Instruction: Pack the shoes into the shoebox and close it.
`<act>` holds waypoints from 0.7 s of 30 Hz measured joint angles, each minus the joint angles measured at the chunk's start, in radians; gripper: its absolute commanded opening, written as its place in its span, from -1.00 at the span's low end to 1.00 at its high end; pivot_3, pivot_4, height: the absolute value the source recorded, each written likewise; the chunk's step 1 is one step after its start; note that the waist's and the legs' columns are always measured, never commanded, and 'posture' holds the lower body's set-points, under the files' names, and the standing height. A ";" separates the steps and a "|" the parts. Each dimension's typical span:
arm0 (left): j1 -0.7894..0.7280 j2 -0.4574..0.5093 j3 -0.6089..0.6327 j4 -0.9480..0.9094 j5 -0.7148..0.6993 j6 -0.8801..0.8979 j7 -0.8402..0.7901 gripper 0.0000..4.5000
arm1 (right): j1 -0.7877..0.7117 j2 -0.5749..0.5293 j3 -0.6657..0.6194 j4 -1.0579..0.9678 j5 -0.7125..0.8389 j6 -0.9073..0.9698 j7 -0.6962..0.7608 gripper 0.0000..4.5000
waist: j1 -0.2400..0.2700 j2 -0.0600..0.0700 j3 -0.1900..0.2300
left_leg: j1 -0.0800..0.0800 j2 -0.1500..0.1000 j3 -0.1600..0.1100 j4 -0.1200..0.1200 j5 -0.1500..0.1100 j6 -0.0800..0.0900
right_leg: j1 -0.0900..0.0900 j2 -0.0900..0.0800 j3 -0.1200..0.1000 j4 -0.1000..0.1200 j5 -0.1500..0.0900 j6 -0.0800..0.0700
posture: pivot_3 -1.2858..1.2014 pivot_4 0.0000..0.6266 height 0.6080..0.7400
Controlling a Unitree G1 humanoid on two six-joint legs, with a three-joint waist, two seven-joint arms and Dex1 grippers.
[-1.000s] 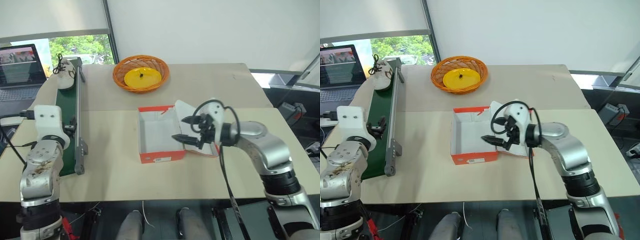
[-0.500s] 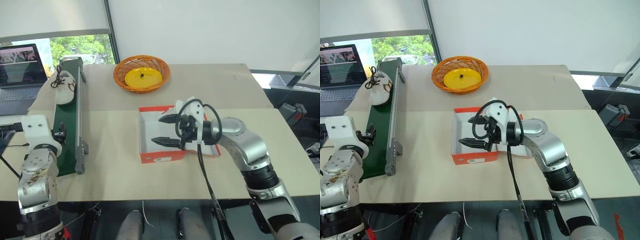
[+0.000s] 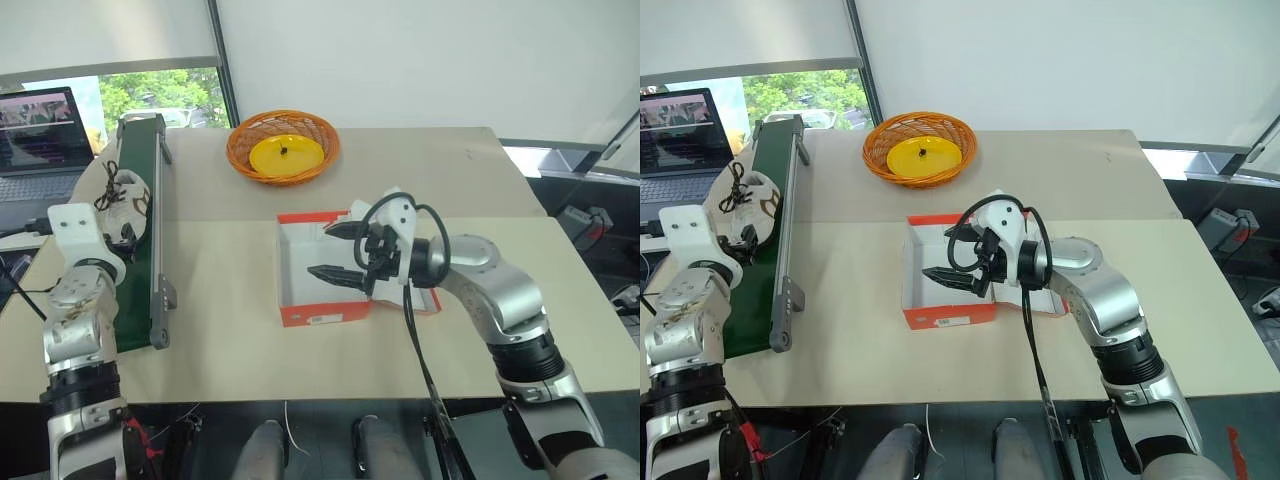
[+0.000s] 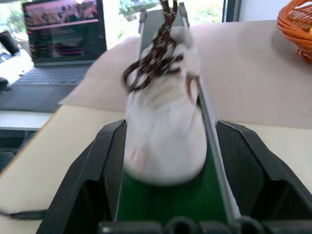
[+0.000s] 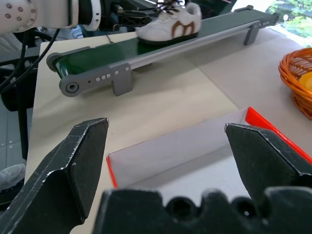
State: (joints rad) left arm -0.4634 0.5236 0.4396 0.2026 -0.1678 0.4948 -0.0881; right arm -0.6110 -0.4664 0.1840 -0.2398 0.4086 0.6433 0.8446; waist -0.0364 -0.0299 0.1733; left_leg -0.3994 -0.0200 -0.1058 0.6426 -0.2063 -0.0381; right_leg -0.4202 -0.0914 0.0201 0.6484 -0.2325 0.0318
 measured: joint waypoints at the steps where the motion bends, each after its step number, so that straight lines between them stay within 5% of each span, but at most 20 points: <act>1: -0.010 0.001 0.000 0.016 0.000 0.007 0.001 0.37 | 0.002 -0.001 0.000 -0.002 0.000 0.003 -0.003 1.00 | -0.002 0.000 0.000 | 0.000 0.000 0.000 0.000 0.000 0.000 | 0.000 0.000 0.000 0.000 0.000 0.000 | 0.03 -0.52 1.00; 3: -0.023 0.001 0.001 0.053 0.000 0.023 0.014 0.37 | 0.009 -0.005 -0.003 -0.018 0.003 0.011 -0.011 1.00 | -0.007 0.000 0.000 | 0.000 0.000 0.000 0.000 0.000 0.000 | 0.000 0.000 0.000 0.000 0.000 0.000 | 0.03 -0.52 1.00; 6: -0.039 0.000 0.024 0.090 -0.013 0.084 0.051 0.10 | 0.011 -0.017 -0.008 -0.033 0.003 0.018 -0.022 1.00 | -0.010 0.000 0.000 | 0.000 0.000 0.000 0.000 0.000 0.000 | 0.000 0.000 0.000 0.001 0.000 0.000 | 0.03 -0.52 1.00; 14: -0.073 -0.047 0.094 0.044 -0.106 0.256 0.100 -0.99 | 0.011 -0.043 -0.015 -0.046 0.003 0.023 -0.042 1.00 | -0.006 0.001 -0.001 | 0.014 0.001 0.000 -0.001 0.000 0.000 | 0.014 0.000 0.000 0.001 -0.002 0.004 | 0.03 -0.52 1.00; 21: -0.038 -0.163 0.059 -0.171 -0.204 0.243 0.019 -0.99 | 0.011 -0.036 -0.031 -0.047 0.018 0.057 -0.057 1.00 | 0.014 -0.003 0.001 | 0.011 0.001 -0.001 0.000 0.002 -0.003 | 0.014 0.000 -0.002 -0.002 0.000 0.001 | 0.03 -0.52 1.00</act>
State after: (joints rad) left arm -0.5016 0.3602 0.4985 0.0317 -0.3718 0.7378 -0.0696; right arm -0.6002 -0.5026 0.1527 -0.2870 0.4266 0.7000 0.7874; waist -0.0222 -0.0333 0.1739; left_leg -0.3887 -0.0193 -0.1072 0.6423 -0.2046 -0.0411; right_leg -0.4064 -0.0914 0.0180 0.6466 -0.2325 0.0327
